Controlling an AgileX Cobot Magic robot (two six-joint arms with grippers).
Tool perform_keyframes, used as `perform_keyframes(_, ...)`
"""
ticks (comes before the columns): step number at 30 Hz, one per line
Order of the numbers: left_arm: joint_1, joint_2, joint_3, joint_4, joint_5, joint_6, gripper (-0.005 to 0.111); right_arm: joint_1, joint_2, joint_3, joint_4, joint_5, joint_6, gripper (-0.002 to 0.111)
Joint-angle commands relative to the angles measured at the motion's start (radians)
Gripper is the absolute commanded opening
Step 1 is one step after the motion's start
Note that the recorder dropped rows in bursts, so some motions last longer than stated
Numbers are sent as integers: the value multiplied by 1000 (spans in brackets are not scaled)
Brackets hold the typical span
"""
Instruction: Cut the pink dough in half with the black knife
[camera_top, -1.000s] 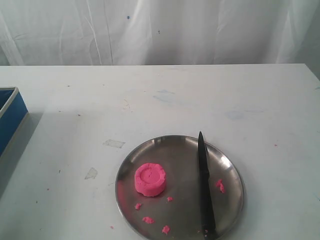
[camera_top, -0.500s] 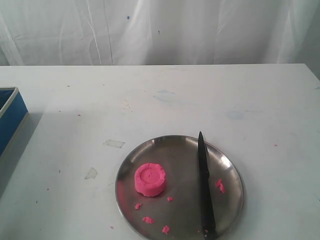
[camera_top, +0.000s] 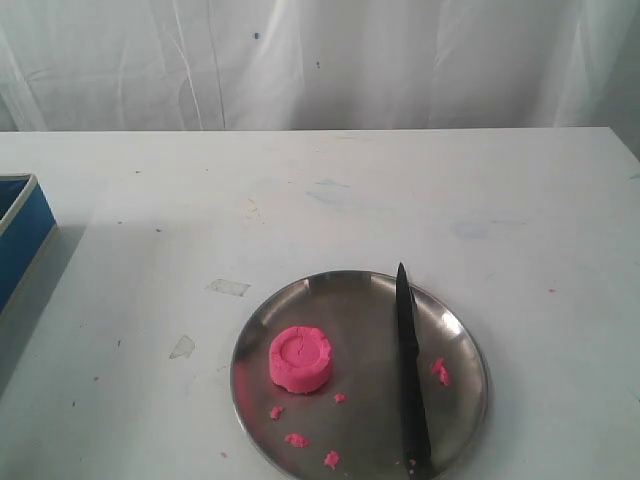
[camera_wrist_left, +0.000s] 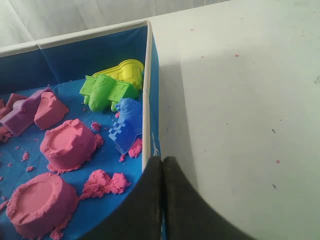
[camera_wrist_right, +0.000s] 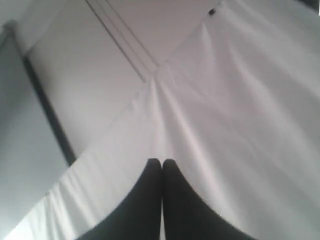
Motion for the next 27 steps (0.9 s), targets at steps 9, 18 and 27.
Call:
perform_keyframes(9,-2,-5,4,-11,-5,-1,0,0,-4,-120,-735,54,403,0)
perform_keyframes(18,-2,-5,4,-11,-5,-1,0,0,16,-635,-712,271,-50,0)
perform_keyframes(27,-2,-5,4,-11,-5,-1,0,0,166,-829,-715,449,-426,0)
